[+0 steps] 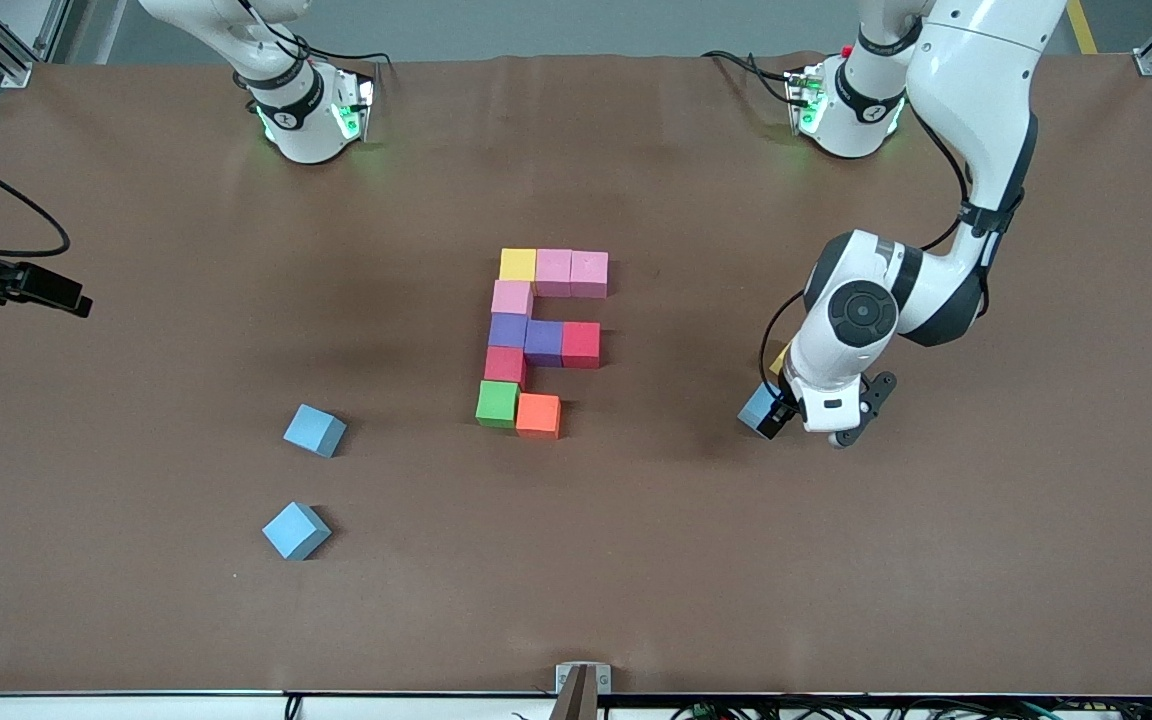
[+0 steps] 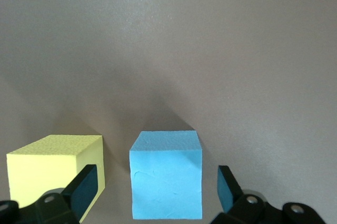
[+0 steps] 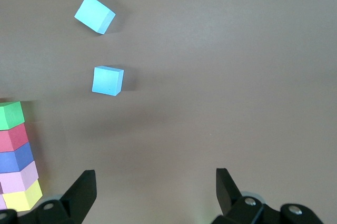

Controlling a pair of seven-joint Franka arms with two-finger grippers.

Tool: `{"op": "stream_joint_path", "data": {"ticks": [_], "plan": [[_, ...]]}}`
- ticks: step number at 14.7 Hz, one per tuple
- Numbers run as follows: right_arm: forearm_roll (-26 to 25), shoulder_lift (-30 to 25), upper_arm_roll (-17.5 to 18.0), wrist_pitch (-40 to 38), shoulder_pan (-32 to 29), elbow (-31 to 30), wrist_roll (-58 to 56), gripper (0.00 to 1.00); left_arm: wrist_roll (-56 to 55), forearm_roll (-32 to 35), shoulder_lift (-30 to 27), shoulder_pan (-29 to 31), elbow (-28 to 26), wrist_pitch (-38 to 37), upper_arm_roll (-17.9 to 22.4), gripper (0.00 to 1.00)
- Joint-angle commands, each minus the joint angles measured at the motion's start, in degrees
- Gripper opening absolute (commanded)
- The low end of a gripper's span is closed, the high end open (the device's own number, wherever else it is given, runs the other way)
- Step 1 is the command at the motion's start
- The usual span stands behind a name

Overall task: Arrange 11 blocks into digit 3
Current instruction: 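Grasp the blue cube with the left gripper and lift it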

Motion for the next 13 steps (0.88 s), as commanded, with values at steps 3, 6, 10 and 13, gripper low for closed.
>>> {"op": "stream_joint_path", "data": {"ticks": [3, 6, 10, 13], "plan": [[-0.6, -2.3, 0.7, 0.6, -0.3, -2.4, -0.3, 1.0, -0.1, -1.3, 0.6, 0.2, -0.7, 1.3, -0.7, 1.0], [-0.3, -2.3, 0.6, 0.0, 1.8, -2.5, 0.1, 1.0, -0.3, -1.4, 1.1, -0.2, -0.6, 1.8, -0.7, 1.0], [0.1, -3.5, 0.6, -0.5, 1.9, -2.4, 0.3, 1.0, -0.4, -1.4, 2.7, -0.6, -0.5, 4.5, -0.7, 1.0], [0.6, -4.3, 0.3, -1.7, 0.3, -2.2, -0.4, 1.0, -0.4, -1.3, 3.4, -0.7, -0.5, 5.0, -0.7, 1.0]]}}
